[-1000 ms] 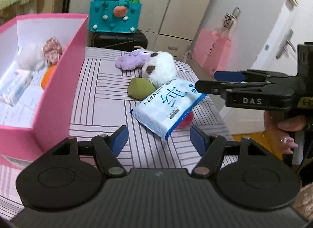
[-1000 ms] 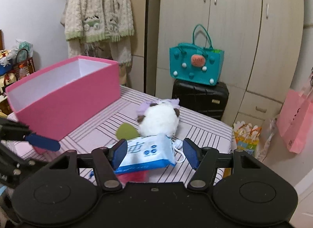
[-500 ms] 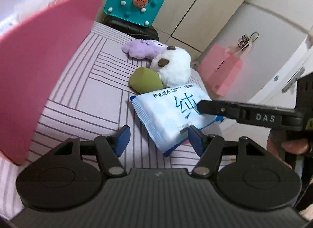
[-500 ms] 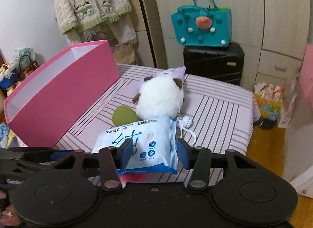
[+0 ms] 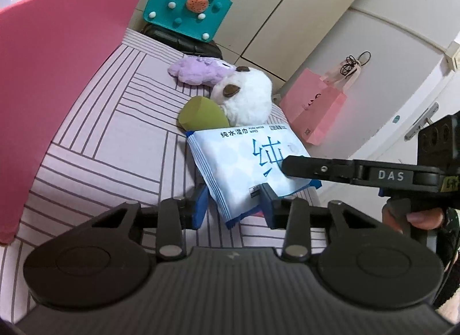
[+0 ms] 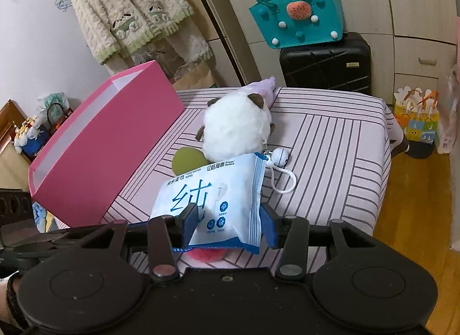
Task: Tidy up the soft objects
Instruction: 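Move the left gripper to the white wet-wipes packet and grasp it, then lift and carry the wet-wipes packet with the left gripper over the pink box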
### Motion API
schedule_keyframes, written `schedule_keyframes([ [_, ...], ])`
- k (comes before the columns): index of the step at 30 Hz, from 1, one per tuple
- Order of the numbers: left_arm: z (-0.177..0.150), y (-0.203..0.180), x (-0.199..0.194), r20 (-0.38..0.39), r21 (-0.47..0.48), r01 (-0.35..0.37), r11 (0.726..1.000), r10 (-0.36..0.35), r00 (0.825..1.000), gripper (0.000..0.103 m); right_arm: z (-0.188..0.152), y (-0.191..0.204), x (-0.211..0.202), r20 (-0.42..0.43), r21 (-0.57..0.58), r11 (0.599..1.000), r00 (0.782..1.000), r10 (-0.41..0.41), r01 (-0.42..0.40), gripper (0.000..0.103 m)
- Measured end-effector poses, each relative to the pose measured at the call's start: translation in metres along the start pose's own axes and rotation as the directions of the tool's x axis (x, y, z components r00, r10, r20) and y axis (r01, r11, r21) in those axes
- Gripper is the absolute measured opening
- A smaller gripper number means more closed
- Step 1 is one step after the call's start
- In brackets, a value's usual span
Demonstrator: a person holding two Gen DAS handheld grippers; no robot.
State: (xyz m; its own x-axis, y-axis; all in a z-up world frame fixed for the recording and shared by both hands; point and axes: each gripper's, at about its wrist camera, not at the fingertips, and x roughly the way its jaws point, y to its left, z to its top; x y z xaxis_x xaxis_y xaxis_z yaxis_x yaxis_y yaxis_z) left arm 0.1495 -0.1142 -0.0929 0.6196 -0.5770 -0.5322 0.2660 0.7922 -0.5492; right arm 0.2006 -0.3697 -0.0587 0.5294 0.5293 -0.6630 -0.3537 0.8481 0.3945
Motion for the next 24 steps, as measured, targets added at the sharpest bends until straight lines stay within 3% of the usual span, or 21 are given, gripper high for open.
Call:
schedule_keyframes([
  [4, 0.0, 0.0, -0.001, -0.003, 0.007, 0.02, 1.0, -0.02, 1.0, 0.034, -0.003, 0.011, -0.003, 0.024, -0.061, 0.998, 0.999, -0.02, 0.022, 0.04],
  [11, -0.003, -0.006, -0.013, 0.027, 0.068, 0.013, 0.998, -0.015, 1.0, 0.034, -0.013, 0.04, -0.016, 0.079, -0.155, 0.983, 0.993, -0.089, 0.1, 0.038],
  [15, -0.002, -0.009, -0.022, 0.008, 0.099, 0.01, 0.995, -0.011, 1.0, 0.034, -0.018, 0.049, -0.024, 0.092, -0.174, 0.977, 0.99, -0.107, 0.122, 0.038],
  [24, 0.001, -0.024, -0.054, 0.007, 0.225, -0.026, 0.974, 0.025, 1.0, 0.034, -0.023, 0.072, -0.04, 0.087, -0.185, 0.977, 0.992, -0.095, 0.11, 0.04],
])
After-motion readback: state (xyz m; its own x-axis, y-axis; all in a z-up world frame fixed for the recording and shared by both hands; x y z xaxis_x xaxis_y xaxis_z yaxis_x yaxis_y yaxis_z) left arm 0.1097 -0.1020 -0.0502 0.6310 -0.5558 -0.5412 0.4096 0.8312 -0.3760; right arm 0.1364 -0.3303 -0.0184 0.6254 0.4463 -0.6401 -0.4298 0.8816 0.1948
